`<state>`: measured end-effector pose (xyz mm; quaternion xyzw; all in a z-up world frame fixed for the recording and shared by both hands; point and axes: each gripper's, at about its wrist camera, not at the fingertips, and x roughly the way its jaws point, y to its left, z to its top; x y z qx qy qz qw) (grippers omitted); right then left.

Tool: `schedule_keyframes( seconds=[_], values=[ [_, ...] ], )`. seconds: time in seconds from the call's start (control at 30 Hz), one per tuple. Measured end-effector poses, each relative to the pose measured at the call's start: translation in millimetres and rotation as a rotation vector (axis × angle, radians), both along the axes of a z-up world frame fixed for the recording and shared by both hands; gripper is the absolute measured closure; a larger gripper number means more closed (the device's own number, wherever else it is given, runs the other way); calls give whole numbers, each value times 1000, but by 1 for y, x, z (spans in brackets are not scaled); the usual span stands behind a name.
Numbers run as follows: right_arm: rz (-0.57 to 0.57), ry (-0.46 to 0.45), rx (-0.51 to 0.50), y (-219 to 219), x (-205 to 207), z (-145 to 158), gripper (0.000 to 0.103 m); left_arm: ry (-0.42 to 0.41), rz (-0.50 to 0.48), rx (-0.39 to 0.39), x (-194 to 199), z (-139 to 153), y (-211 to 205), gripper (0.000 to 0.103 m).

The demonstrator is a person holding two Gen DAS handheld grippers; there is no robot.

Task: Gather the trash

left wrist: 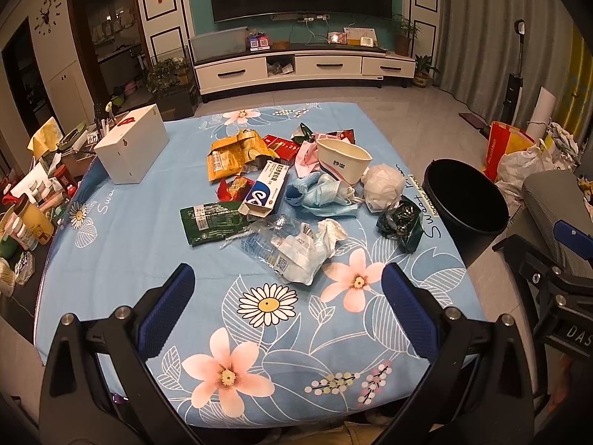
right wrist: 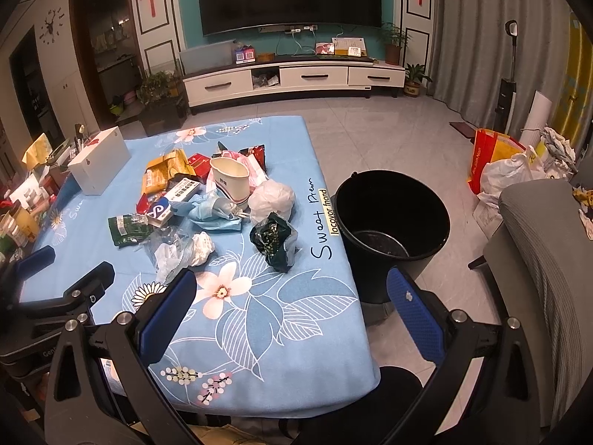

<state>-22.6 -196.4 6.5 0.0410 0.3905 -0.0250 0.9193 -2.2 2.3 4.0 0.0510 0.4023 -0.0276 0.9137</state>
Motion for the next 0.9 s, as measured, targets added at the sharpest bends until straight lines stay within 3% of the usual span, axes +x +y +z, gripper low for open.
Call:
schedule_keyframes(
  seconds=[0.9],
  values=[
    [-9, -2, 6, -1, -3, 0, 2, 1, -10, -7, -2, -1, -1, 3]
  ],
)
